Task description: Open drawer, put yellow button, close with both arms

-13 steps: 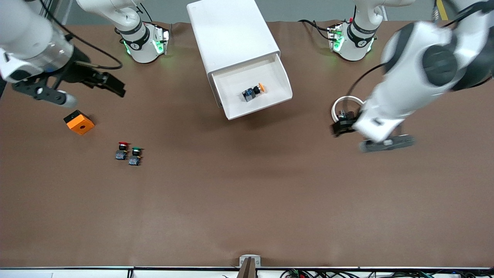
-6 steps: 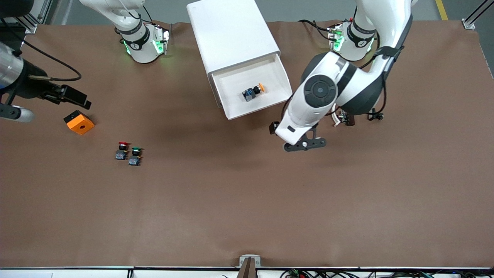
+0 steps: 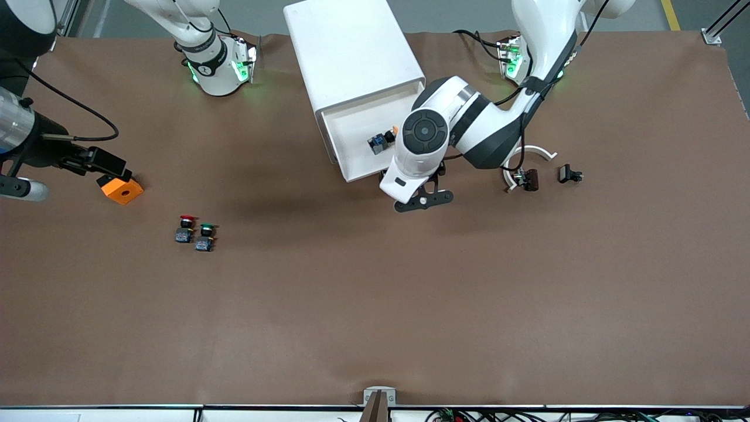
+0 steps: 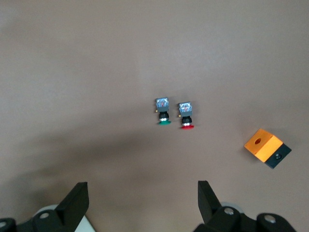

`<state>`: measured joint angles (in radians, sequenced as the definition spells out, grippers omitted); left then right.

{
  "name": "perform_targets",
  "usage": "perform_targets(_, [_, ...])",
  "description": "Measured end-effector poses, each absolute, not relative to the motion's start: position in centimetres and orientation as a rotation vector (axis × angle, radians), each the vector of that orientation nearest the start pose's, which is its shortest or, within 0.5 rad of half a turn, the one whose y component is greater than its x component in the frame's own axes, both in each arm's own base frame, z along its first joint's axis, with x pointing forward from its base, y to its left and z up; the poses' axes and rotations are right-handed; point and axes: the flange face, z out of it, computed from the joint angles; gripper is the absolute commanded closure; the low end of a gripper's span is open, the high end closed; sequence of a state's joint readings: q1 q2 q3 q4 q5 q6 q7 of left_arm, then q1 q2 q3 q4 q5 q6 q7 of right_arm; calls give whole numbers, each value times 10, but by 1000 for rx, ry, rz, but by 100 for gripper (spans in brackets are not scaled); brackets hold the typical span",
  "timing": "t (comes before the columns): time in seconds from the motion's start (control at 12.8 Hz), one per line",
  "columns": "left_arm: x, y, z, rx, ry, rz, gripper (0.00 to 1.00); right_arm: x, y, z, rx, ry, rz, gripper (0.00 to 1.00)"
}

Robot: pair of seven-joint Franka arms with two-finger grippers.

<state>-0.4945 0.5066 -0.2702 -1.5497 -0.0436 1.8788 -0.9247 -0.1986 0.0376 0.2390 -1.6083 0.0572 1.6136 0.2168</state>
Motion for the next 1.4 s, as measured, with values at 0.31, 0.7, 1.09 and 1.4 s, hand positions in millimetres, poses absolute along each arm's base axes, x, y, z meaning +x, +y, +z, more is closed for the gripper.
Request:
perform_targets(0.31, [474, -468, 350, -3118, -269, 462, 0, 540, 33, 603, -3088, 252, 8, 0])
perform_targets(0.7, [426, -491, 332, -3082, -161, 553, 0, 537, 3, 609, -3075, 259, -10, 0])
perform_targets(1.09, [390, -515, 329, -3074, -107, 618, 0, 537, 6, 622, -3074, 250, -40, 0])
perform_targets(1.4, [372, -527, 327, -3068, -74, 648, 0, 534, 8, 628, -3075, 243, -28, 0])
